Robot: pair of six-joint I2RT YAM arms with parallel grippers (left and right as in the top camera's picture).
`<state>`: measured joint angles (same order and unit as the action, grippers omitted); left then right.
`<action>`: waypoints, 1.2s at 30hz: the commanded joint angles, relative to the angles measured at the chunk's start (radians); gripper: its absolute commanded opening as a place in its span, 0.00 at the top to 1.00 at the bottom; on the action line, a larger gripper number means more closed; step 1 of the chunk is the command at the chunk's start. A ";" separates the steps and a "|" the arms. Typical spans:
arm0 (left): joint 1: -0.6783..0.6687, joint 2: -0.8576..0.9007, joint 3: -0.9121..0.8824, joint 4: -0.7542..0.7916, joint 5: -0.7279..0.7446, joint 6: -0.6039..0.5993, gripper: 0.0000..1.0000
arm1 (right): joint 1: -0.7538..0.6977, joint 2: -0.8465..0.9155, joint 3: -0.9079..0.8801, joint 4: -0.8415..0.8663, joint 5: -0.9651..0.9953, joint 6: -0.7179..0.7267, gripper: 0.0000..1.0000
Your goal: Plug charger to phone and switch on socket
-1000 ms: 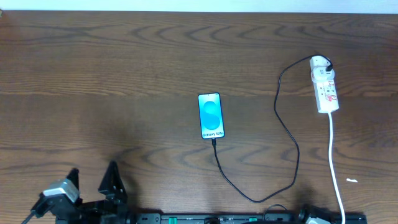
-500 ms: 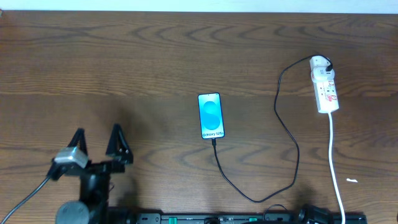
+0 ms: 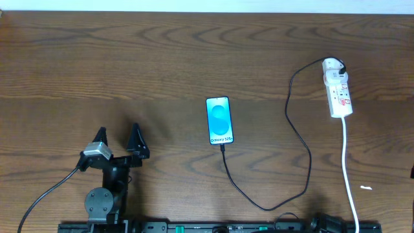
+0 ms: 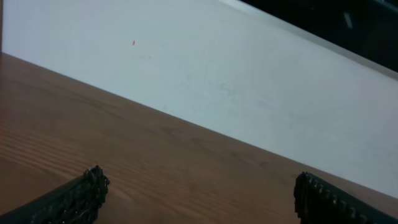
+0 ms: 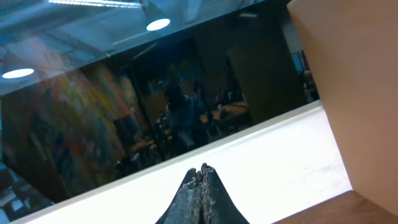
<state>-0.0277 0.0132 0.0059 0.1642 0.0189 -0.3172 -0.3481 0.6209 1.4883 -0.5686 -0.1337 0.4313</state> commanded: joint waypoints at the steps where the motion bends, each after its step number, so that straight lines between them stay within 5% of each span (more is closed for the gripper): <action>1: 0.005 -0.003 -0.002 0.005 -0.012 -0.001 0.02 | 0.003 -0.002 -0.005 0.000 -0.032 -0.017 0.99; 16: 0.005 0.001 -0.002 -0.237 -0.012 -0.001 0.02 | 0.023 -0.002 -0.005 0.010 -0.047 -0.013 0.99; 23: 0.005 0.020 -0.002 -0.237 -0.012 -0.001 0.02 | 0.028 -0.029 -0.005 0.019 -0.054 0.134 0.99; 36: 0.005 0.024 -0.002 -0.237 -0.012 -0.001 0.02 | 0.300 -0.212 -0.005 0.047 -0.056 0.019 0.99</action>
<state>-0.0277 0.0330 0.0158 -0.0257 0.0238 -0.3172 -0.1013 0.4515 1.4837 -0.5262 -0.1879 0.5030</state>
